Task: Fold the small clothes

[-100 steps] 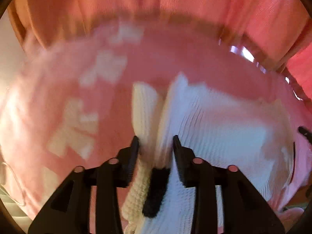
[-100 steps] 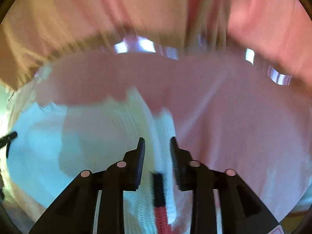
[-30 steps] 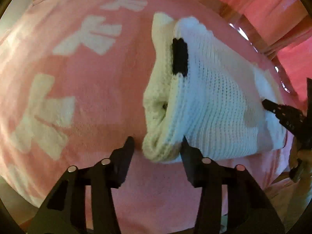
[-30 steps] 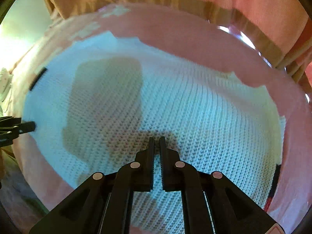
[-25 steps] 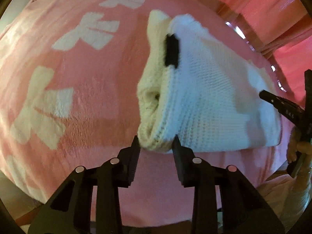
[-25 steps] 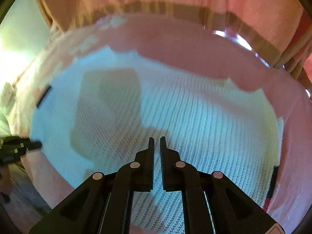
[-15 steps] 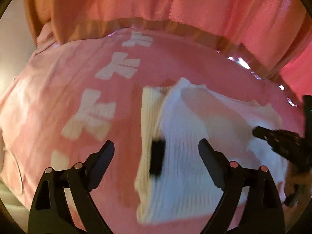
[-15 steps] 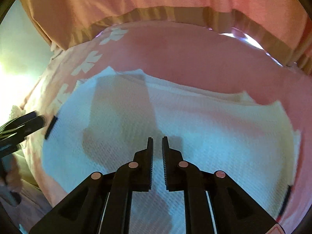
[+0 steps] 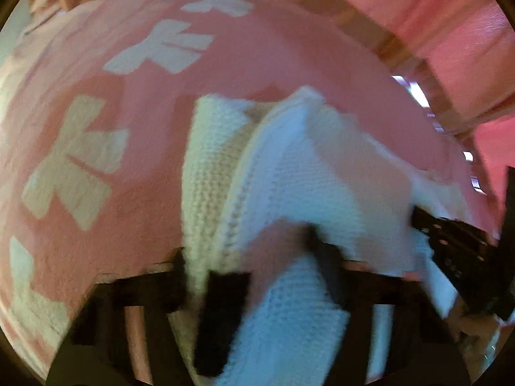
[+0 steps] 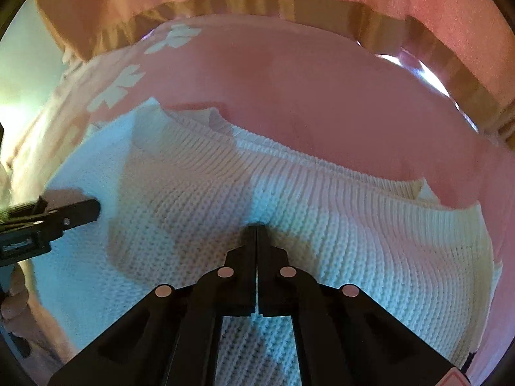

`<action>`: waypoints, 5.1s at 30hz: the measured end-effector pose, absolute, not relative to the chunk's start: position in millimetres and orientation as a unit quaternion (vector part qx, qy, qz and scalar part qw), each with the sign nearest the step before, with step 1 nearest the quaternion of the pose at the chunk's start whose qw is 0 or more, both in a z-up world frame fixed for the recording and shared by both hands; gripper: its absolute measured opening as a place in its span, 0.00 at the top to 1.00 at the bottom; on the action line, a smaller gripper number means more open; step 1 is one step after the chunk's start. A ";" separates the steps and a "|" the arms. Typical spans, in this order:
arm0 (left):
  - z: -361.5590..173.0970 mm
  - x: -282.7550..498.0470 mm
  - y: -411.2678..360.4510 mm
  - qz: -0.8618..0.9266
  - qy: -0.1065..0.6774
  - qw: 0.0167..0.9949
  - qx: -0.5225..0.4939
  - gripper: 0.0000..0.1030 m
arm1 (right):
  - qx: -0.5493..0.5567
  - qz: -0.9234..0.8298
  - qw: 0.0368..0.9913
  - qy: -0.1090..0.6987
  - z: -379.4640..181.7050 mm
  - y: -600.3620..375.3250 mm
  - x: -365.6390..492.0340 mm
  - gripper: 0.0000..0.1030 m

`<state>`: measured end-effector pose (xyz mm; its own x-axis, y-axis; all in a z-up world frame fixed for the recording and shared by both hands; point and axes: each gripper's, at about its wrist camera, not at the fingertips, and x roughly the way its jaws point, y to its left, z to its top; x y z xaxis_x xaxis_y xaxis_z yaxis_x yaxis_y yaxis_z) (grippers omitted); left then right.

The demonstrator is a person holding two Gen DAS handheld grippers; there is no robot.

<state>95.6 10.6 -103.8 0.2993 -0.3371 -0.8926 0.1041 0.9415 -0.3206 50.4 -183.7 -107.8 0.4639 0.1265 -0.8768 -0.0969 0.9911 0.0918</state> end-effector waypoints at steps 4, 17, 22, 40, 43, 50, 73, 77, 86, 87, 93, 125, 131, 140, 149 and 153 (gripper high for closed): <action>-88.5 87.0 23.9 -0.149 0.561 0.803 -0.138 0.79 | 0.029 0.079 0.855 0.511 -89.4 -195.0 32.0 1.00; 5.4 53.5 -34.3 -0.214 0.487 0.830 -0.169 0.80 | 0.015 0.085 0.841 0.535 -117.4 -195.5 43.4 1.00; 32.1 42.4 -112.5 -0.235 0.482 0.836 -0.120 0.80 | 0.092 0.110 0.830 0.539 -102.4 -232.7 36.1 1.00; -17.8 -8.4 -231.6 -0.276 0.508 0.812 -0.079 0.36 | 0.222 0.014 0.867 0.446 -58.2 -443.4 -96.8 0.77; 8.7 -33.1 -192.0 -0.256 0.441 0.860 -0.029 0.15 | 0.223 0.053 0.866 0.444 -54.6 -419.7 -104.9 0.64; -20.5 -73.1 -138.7 -0.267 0.458 0.848 0.008 0.13 | 0.228 0.107 0.839 0.483 -72.3 -370.9 -86.9 0.46; -82.1 -84.2 -144.9 -0.307 0.471 0.825 0.062 0.65 | 0.179 0.052 0.856 0.483 -75.3 -383.4 -95.9 0.67; -79.2 -90.4 -132.6 -0.310 0.468 0.826 0.047 0.37 | 0.190 0.092 0.861 0.462 -71.6 -372.4 -150.2 0.45; -89.6 -88.7 -131.7 -0.287 0.496 0.819 0.044 0.34 | 0.247 0.116 0.815 0.512 -128.8 -340.8 -161.6 0.88; -90.1 -88.9 -132.8 -0.285 0.498 0.818 0.048 0.34 | 0.238 0.103 0.825 0.503 -122.6 -342.1 -162.1 0.88; -90.0 -90.3 -127.8 -0.274 0.497 0.822 0.054 0.33 | 0.171 0.043 0.881 0.438 -63.9 -349.6 -193.8 0.87; -81.9 10.6 -193.3 -0.273 0.503 0.818 0.055 0.13 | 0.138 -0.013 0.874 0.466 -67.3 -387.1 -43.2 0.93; -82.6 13.9 -197.4 -0.270 0.502 0.820 0.060 0.13 | 0.105 -0.032 0.861 0.497 -86.1 -379.4 -5.1 0.97; -66.2 12.4 -185.3 -0.266 0.489 0.829 0.047 0.15 | 0.106 -0.056 0.871 0.476 -78.2 -385.4 10.2 0.97; -32.7 30.6 -113.9 -0.190 0.464 0.865 0.003 0.15 | 0.118 0.042 0.889 0.440 -36.7 -337.0 -15.1 0.89; -25.2 38.5 -102.3 -0.179 0.461 0.869 -0.014 0.15 | 0.070 0.083 0.873 0.475 -62.4 -278.4 -3.4 0.90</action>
<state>38.5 -102.3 -25.2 0.5104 -0.3243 -0.7965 0.2991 0.9353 -0.1891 -3.4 -278.4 -62.4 0.5358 0.2116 -0.8174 -0.0782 0.9764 0.2014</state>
